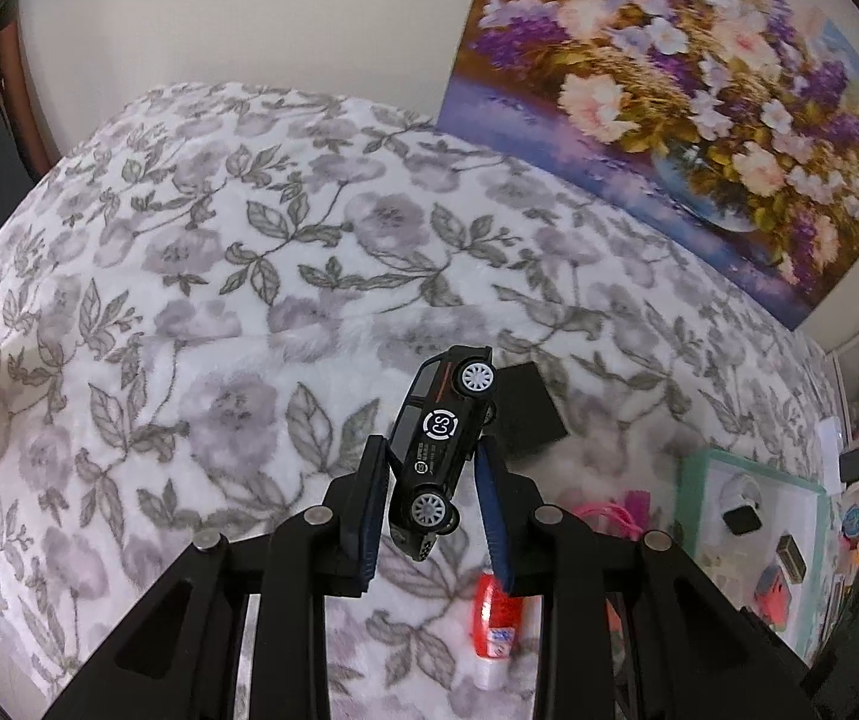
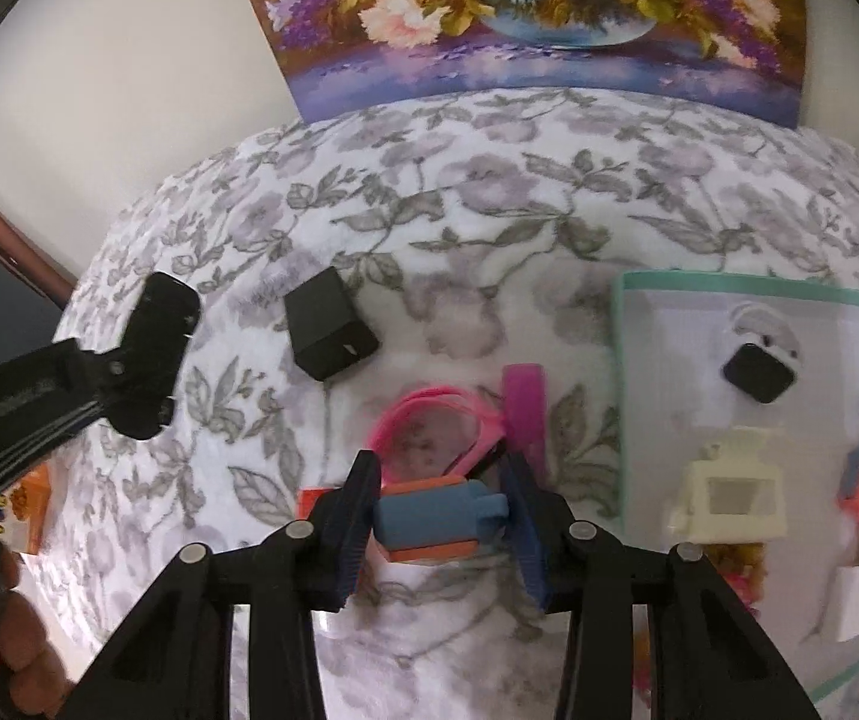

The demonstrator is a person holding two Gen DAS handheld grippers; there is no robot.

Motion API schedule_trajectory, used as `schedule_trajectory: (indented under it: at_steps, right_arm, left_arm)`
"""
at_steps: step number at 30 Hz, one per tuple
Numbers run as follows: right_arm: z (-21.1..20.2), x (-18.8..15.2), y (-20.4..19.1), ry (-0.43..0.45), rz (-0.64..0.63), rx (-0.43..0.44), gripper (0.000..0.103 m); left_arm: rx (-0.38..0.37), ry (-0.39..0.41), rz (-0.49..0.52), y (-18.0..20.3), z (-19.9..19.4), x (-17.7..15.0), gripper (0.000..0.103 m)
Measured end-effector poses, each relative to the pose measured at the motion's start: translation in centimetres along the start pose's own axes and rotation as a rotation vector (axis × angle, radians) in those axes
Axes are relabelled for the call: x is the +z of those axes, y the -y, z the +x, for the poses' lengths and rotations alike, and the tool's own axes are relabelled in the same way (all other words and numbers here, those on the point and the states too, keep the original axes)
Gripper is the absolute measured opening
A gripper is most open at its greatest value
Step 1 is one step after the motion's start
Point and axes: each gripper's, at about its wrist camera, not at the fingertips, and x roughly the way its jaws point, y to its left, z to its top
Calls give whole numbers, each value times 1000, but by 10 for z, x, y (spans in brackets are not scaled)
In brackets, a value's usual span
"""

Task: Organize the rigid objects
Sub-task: 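Lift cutter with right tool while left tool lifts toy car toward tray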

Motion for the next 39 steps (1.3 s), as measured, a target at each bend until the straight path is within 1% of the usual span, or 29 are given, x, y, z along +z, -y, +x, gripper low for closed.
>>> schedule_trajectory:
  at_steps: [4,8,16,26,39]
  right_arm:
    - [-7,-5,10,-8,32,43,44]
    - [-21,-5,19,14,41,49,44]
    - [-47,-2,42,50,91,47,44]
    - [-81,1,81,115,160,-29,44]
    - [-106,-4,135,171,262,-106,44]
  left_arm:
    - [0,1,18,9,-7,-8,30]
    - [-5,2,21,15,-13,-12,30]
    - [-12,45,43,32,-34,-12,30]
    - [-36,78,71,54,-52,-17,30]
    - [-68,83,176,111,-58,-34,30]
